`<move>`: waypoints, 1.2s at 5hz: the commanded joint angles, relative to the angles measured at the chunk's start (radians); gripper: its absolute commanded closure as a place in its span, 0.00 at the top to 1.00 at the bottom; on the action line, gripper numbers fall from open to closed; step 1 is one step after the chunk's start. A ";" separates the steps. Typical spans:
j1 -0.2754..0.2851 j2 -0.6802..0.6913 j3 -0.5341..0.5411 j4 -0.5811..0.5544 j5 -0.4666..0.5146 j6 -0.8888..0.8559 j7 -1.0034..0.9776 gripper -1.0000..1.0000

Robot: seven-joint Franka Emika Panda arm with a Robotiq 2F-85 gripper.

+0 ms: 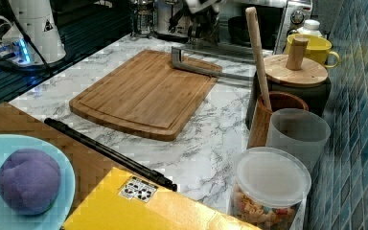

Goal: Close the oven.

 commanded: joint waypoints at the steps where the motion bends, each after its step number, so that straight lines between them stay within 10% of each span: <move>1: 0.068 0.060 0.101 -0.040 0.151 0.125 -0.163 0.00; 6: 0.022 0.172 0.235 0.087 0.071 0.131 -0.077 0.00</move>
